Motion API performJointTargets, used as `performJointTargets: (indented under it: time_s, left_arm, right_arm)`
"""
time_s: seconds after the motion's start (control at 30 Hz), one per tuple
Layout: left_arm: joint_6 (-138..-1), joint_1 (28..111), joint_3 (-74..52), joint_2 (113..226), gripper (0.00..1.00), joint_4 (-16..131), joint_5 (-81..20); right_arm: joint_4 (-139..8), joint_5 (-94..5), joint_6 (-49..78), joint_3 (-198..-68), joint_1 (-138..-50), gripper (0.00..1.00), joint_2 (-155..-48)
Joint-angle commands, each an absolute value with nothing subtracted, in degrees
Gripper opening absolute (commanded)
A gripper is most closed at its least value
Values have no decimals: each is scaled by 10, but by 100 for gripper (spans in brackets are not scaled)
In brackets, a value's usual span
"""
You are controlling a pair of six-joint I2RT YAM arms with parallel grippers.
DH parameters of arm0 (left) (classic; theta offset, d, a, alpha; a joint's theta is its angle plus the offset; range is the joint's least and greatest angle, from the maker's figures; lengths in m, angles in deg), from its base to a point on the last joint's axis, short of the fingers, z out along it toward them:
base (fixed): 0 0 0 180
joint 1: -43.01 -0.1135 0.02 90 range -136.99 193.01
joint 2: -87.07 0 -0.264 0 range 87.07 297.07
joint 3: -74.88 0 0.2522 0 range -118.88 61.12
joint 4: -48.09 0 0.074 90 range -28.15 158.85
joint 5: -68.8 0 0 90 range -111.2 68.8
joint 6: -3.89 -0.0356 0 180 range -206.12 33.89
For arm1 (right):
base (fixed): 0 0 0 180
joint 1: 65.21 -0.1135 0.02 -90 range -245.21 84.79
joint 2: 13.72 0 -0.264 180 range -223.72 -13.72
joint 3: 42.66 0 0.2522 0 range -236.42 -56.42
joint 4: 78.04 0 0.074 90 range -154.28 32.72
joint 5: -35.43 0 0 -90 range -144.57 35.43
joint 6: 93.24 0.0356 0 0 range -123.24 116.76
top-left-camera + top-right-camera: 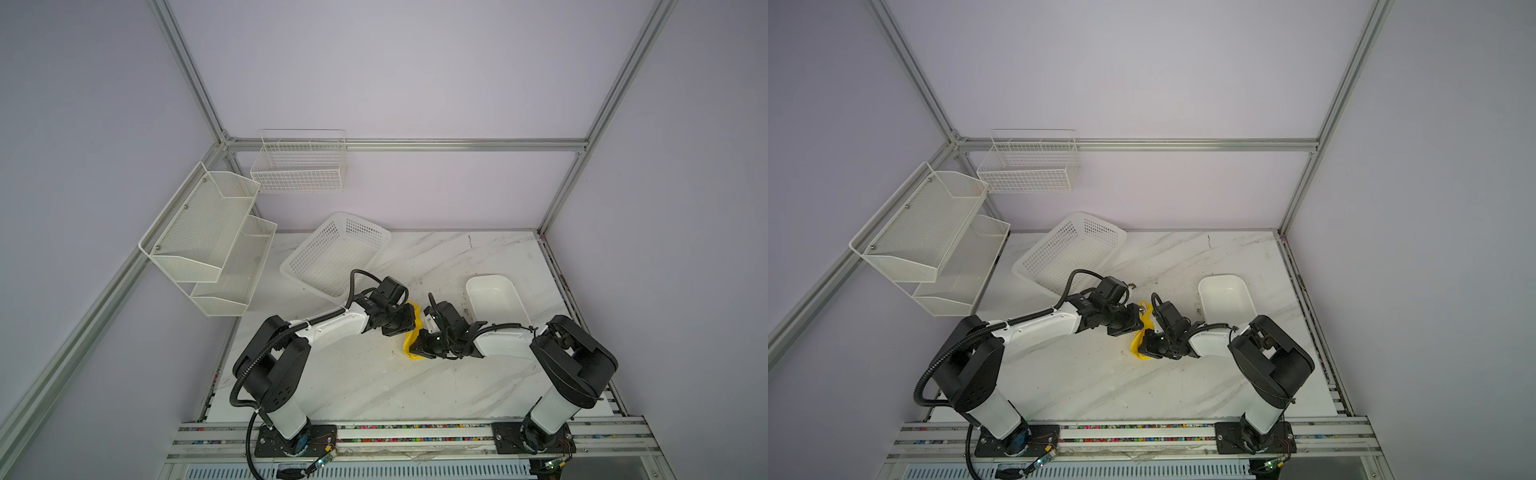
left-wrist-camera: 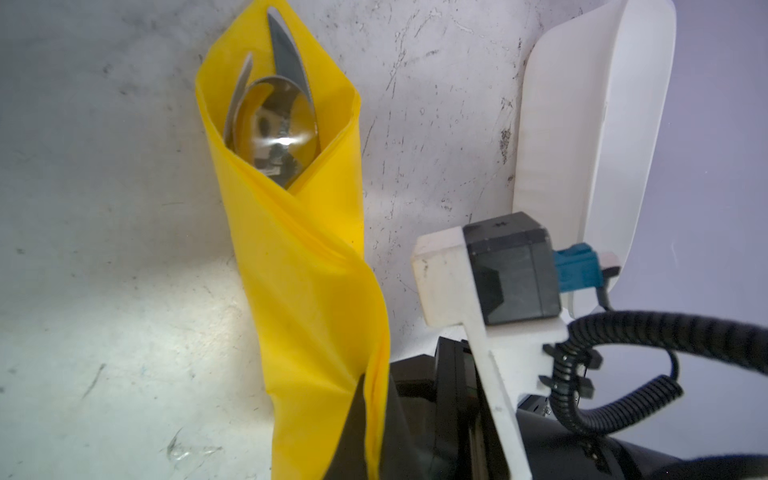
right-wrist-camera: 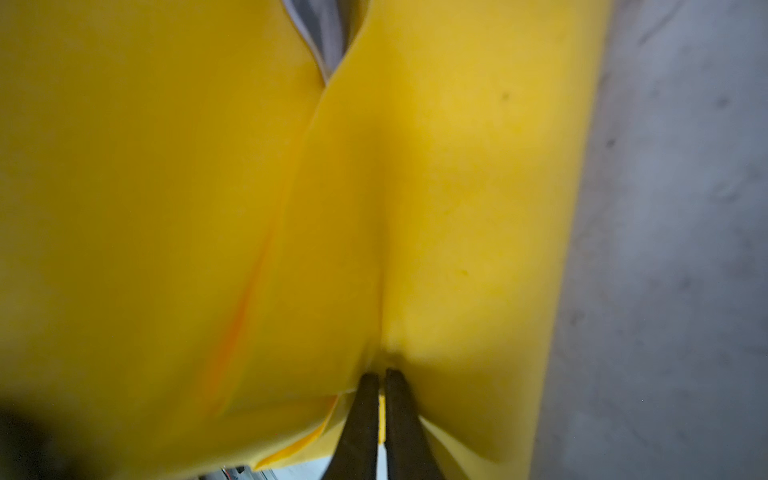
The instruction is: Place the utensils on the paper napkin and roll it up
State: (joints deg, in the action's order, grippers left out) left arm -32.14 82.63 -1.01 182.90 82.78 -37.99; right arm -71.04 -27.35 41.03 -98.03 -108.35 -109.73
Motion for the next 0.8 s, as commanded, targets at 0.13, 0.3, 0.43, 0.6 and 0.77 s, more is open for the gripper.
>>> performJointTargets:
  time_s: [0.13, 0.3, 0.43, 0.6, 0.77]
  left_arm:
    - [-284, 829, -54, 1838, 0, 783, -411]
    - [-270, 830, -35, 1838, 0, 769, -392]
    - [-269, 830, -33, 1839, 0, 769, -383]
    - [-268, 830, -33, 1843, 0, 768, -384]
    - [-265, 830, -35, 1845, 0, 768, -384]
  right_arm:
    - [-703, -272, 406, -974, -1086, 11, -1109]
    - [-700, -272, 410, -975, -1086, 13, -1081]
    - [-696, -288, 414, -963, -1082, 14, -1057]
    - [-696, -293, 416, -950, -1074, 14, -1047]
    - [-702, -288, 412, -946, -1074, 14, -1061]
